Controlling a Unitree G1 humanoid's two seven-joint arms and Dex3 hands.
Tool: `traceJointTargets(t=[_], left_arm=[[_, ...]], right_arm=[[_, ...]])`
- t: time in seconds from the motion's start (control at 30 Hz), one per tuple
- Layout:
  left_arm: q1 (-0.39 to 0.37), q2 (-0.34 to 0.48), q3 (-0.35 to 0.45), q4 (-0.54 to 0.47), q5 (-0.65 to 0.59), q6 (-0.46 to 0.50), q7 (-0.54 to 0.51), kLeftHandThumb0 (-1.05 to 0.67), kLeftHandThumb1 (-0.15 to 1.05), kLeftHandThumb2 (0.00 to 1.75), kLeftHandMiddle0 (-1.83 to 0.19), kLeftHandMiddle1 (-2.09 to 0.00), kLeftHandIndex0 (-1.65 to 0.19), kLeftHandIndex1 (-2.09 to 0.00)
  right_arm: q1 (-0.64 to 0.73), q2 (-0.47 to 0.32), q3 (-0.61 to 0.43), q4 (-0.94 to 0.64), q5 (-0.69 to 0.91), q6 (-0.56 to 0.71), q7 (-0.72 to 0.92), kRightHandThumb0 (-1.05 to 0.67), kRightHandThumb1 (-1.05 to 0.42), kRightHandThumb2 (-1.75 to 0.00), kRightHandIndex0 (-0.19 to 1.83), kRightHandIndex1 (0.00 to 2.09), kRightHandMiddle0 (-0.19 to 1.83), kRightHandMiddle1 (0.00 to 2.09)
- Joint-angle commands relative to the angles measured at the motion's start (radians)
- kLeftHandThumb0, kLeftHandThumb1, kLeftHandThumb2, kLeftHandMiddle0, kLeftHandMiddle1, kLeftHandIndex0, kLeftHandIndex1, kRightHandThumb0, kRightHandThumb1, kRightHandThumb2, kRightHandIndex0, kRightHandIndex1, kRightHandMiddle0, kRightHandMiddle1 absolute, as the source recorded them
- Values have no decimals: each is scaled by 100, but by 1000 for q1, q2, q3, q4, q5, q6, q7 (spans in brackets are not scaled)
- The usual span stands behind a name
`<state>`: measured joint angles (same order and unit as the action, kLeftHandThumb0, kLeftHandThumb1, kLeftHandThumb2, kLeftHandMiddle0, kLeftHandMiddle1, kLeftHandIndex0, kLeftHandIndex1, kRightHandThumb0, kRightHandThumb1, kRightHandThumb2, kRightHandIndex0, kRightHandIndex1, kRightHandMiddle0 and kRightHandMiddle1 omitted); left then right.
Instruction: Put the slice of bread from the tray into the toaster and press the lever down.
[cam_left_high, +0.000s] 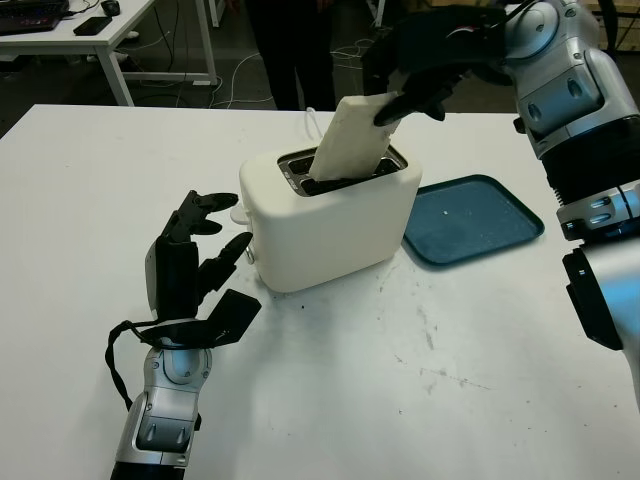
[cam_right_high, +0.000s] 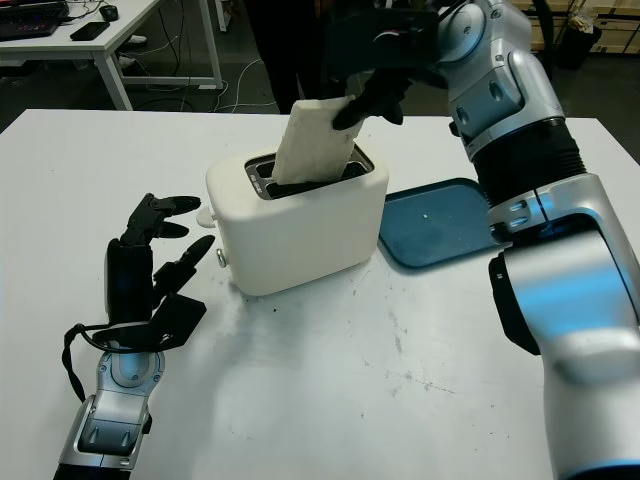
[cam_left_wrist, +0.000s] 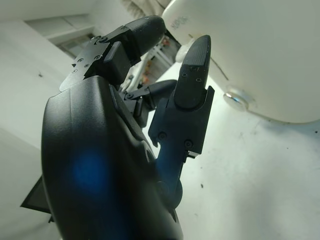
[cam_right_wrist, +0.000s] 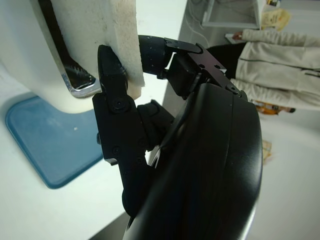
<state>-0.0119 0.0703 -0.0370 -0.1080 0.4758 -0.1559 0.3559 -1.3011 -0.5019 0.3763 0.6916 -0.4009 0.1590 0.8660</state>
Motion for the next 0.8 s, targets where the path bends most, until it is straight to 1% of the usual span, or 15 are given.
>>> traceJointTargets(t=[0.0,0.13,0.27,0.3,0.33,0.4,0.47,0.57,0.6,0.63,0.67,0.7,0.73,0.77], left_arm=[[0,-3,-7,5,9,-9,12,-35,92,6,-34,-137,-38,-91],[2,-9,-11,9,5,-11,20,-35,92,5,-34,-137,-38,-91],[8,-12,-14,4,8,-4,23,-36,92,6,-34,-137,-38,-91],[9,-12,-14,3,10,-5,25,-35,92,5,-34,-138,-38,-91],[10,-12,-14,4,10,-8,27,-35,92,5,-34,-138,-38,-92],[12,-11,-15,5,11,-12,29,-34,92,5,-34,-138,-38,-92],[14,-10,-16,3,11,-11,28,-35,92,6,-34,-138,-37,-92],[16,-13,-17,2,14,-9,31,-35,92,6,-34,-139,-38,-92],[15,-13,-18,4,14,-13,33,-35,92,6,-34,-138,-38,-92],[15,-13,-18,5,14,-17,35,-35,92,6,-34,-138,-38,-92],[15,-13,-18,9,14,-21,38,-35,92,5,-34,-138,-38,-92],[15,-14,-19,10,13,-23,40,-35,92,5,-34,-139,-38,-92],[15,-15,-20,12,15,-23,43,-35,92,5,-34,-139,-37,-92],[16,-16,-20,13,15,-24,48,-35,92,4,-34,-139,-38,-93]], right_arm=[[15,4,8,-12,-13,-23,-14,-42,-92,-17,110,175,74,171],[25,4,12,-22,-20,-30,-16,-39,-92,-16,107,175,72,171],[36,1,16,-32,-30,-37,-21,-38,-91,-15,105,175,71,168],[38,-1,19,-37,-36,-36,-23,-37,-91,-16,104,175,68,159],[40,-2,22,-42,-42,-37,-25,-37,-91,-16,103,175,67,157],[44,-6,34,-51,-62,-52,-36,-37,-91,-16,101,175,64,161],[51,-8,39,-61,-80,-67,-48,-37,-91,-15,101,175,66,171],[80,-1,34,-113,-99,-34,-65,-36,-92,-15,98,175,75,160],[92,2,34,-141,-110,-7,-68,-39,-92,-17,98,168,77,147],[102,4,34,-165,-116,13,-69,-45,-92,-17,98,159,82,131],[114,3,35,-186,-120,15,-68,-48,-92,-17,99,156,84,126],[123,-1,38,-200,-120,5,-63,-53,-92,-16,92,150,80,123],[129,-4,41,-211,-121,-4,-56,-59,-92,-14,79,148,71,118],[133,-6,44,-219,-122,-12,-46,-62,-92,-12,72,153,67,111]])
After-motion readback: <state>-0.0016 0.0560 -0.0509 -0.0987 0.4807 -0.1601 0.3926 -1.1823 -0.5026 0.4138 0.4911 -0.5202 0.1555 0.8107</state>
